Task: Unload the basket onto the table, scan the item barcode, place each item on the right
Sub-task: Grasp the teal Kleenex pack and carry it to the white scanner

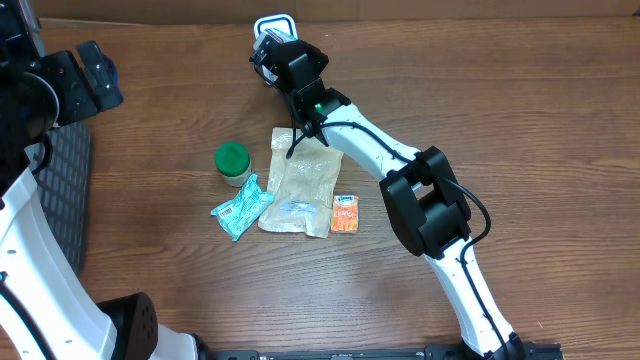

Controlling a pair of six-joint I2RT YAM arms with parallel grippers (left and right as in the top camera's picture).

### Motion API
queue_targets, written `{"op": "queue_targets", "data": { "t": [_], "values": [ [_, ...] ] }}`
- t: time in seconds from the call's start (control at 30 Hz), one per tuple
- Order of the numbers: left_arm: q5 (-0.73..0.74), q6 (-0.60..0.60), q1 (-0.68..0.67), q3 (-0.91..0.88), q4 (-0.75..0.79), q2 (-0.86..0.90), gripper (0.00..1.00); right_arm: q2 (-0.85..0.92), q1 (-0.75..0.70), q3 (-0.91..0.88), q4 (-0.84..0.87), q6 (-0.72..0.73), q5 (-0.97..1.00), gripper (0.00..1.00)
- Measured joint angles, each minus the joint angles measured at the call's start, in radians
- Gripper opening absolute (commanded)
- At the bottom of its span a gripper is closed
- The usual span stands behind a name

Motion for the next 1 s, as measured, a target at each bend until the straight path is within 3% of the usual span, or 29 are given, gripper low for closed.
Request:
{"op": "queue_targets", "data": {
  "t": [0.43,0.67,1.0],
  "values": [
    [0.000,0.000,0.000,0.000,0.000,0.000,1.00,0.000,0.005,0.000,-0.011,0.015,0.006,0.04],
    [0.000,0.000,0.000,0.000,0.000,0.000,1.00,-0.061,0.005,0.000,-0.127,0.149,-0.014,0.04],
    [-0.003,0.000,0.000,0.000,0.000,0.000,1.00,-0.391,-0.002,0.000,-0.411,0.467,-0.253,0.04]
  ]
}}
